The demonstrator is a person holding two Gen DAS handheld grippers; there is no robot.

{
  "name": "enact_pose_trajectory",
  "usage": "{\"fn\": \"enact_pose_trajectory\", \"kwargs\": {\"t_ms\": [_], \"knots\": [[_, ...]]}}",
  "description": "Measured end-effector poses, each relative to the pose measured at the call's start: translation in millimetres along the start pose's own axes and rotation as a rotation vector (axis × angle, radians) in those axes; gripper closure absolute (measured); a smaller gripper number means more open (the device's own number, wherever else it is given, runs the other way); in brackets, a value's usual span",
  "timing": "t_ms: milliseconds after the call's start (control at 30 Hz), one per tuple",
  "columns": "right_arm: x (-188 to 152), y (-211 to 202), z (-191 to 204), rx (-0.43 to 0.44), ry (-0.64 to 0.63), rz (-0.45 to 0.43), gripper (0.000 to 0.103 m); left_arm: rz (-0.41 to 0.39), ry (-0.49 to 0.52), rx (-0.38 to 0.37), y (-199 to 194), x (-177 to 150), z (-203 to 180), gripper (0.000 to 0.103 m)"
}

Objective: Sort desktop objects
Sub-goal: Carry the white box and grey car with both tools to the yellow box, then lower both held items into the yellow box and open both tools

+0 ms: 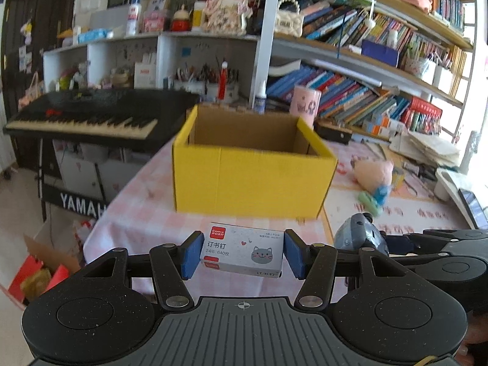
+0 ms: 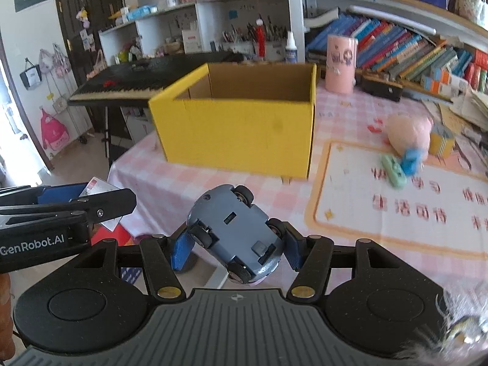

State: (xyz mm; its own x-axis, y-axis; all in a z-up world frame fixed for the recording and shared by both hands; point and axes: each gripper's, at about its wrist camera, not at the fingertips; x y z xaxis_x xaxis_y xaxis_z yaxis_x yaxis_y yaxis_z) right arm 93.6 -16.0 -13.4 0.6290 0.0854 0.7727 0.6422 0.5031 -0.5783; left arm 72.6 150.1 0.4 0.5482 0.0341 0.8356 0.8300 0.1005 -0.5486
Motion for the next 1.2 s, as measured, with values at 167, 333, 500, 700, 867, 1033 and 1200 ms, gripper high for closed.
{"fn": "enact_pose_trajectory", "kwargs": {"t_ms": [167, 333, 500, 700, 867, 1033, 1200], "knots": [[33.6, 5.9, -15.0, 0.011, 0.002, -0.052, 0.046, -0.070, 0.003, 0.023, 12.1, 30.1, -8.6, 0.047], [73.0, 15.2, -30.4, 0.038, -0.011, -0.086, 0.045, -0.112, -0.027, 0.047, 29.0, 59.1, -11.1, 0.047], [111.9, 32.2, -44.1, 0.072, -0.039, -0.112, 0.045, -0.135, -0.021, 0.078, 51.5, 86.0, -18.6, 0.047], [153.0, 61.7, -68.0, 0.094, -0.073, -0.112, 0.045, -0.113, 0.003, 0.112, 89.2, 105.5, -28.6, 0.047], [173.2, 90.5, -88.0, 0.104, -0.089, -0.082, 0.045, -0.072, 0.020, 0.137, 121.7, 114.4, -35.6, 0.047], [190.9, 125.8, -106.3, 0.122, -0.118, -0.013, 0.045, -0.019, 0.034, 0.158, 152.4, 117.7, -41.3, 0.047], [206.8, 161.2, -123.2, 0.143, -0.126, 0.068, 0.045, 0.057, 0.068, 0.165, 181.0, 119.4, -46.3, 0.047]]}}
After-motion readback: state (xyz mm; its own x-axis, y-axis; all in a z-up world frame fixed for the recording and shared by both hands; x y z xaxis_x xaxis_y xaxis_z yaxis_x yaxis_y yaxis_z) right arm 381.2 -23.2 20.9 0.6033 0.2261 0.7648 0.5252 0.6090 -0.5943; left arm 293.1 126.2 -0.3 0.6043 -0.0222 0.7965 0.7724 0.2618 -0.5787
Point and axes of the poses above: each gripper's, at about its wrist camera, not at the fingertips, and y roughly the way its jaws point, z to its left, x to its top, and after that the axes turned 14 degrees about x, right-handed
